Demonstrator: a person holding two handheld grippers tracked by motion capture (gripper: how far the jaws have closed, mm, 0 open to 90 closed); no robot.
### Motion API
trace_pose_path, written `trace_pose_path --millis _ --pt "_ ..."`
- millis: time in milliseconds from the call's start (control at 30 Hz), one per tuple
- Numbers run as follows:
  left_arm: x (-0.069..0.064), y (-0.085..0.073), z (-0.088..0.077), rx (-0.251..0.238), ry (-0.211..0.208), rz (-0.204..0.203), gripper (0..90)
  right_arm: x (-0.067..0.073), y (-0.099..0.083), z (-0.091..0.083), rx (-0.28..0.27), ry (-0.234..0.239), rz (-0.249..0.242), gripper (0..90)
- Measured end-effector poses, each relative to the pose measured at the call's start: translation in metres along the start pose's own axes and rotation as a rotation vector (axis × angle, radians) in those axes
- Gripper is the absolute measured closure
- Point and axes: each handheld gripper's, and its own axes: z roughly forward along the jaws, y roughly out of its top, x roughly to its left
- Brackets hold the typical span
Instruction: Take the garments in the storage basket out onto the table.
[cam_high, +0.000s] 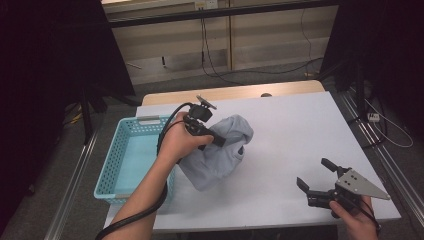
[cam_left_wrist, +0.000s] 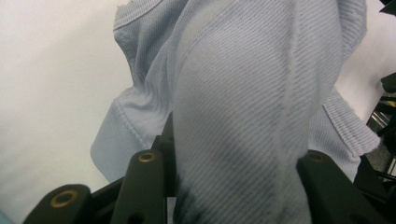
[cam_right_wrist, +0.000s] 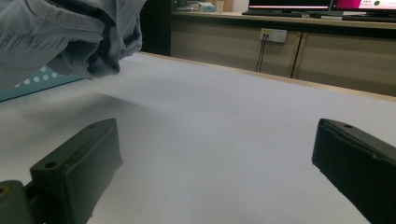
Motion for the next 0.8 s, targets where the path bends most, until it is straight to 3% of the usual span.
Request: trace_pose_path --millis 433,800 --pt "-0.008 -0.005 0.03 0.007 0.01 0.035 59.9 0.0 0.0 0.0 0.0 0.0 0.0 0.7" --pt "-0.013 -0.01 0.047 -0.029 0.0 0.051 57.8 0.001 0.0 0.0 -0.001 0.004 -0.003 0.7"
